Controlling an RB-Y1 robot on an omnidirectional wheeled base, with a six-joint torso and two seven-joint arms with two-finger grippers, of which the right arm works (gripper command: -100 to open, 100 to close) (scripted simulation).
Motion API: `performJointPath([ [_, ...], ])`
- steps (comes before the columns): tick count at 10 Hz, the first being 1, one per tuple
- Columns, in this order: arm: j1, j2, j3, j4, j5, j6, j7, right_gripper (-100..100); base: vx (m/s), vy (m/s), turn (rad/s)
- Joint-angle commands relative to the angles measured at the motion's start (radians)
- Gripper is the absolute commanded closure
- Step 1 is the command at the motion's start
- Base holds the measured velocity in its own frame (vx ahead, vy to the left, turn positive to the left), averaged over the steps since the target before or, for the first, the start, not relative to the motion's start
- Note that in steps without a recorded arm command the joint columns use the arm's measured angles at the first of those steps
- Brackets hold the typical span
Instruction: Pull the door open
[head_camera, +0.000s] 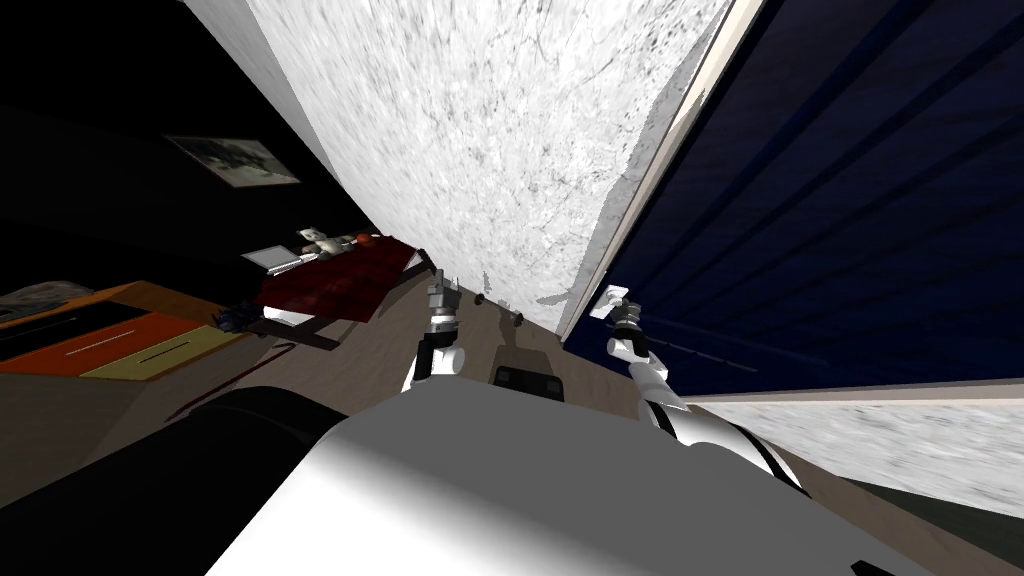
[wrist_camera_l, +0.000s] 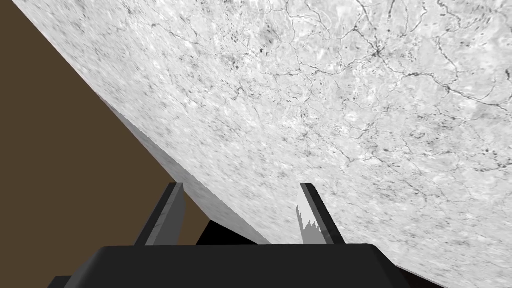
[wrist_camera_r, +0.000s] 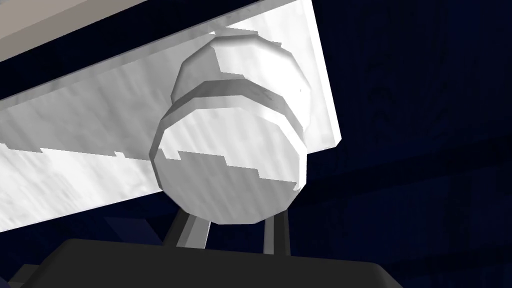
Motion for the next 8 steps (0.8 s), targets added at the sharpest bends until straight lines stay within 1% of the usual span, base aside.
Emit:
performJointPath([
  [1,-0.015,0.008,0.009,0.001,-0.027,-0.009,-0.050,100,-0.066,-0.031,0.078],
  [2,-0.015,0.008,0.009,0.001,-0.027,-0.009,-0.059,100,-0.057,-0.027,0.051],
  [3,-0.017,0.012,0.012,-0.002,-0.051,-0.005,-0.098,100,-0.056,-0.022,0.072],
  [4,-0.018,0.016,0.015,-0.004,-0.074,-0.002,-0.123,100,-0.085,-0.048,0.122],
  [5,-0.018,0.016,0.015,-0.004,-0.074,-0.002,-0.142,100,-0.070,-0.043,0.053],
  [6,-0.020,0.019,0.018,-0.006,-0.097,0.002,-0.171,100,-0.064,-0.040,0.074],
  [7,-0.020,0.019,0.018,-0.006,-0.097,0.002,-0.183,100,-0.049,-0.025,0.058],
  [8,-0.022,0.023,0.021,-0.008,-0.120,0.005,-0.224,100,-0.054,-0.019,0.065],
])
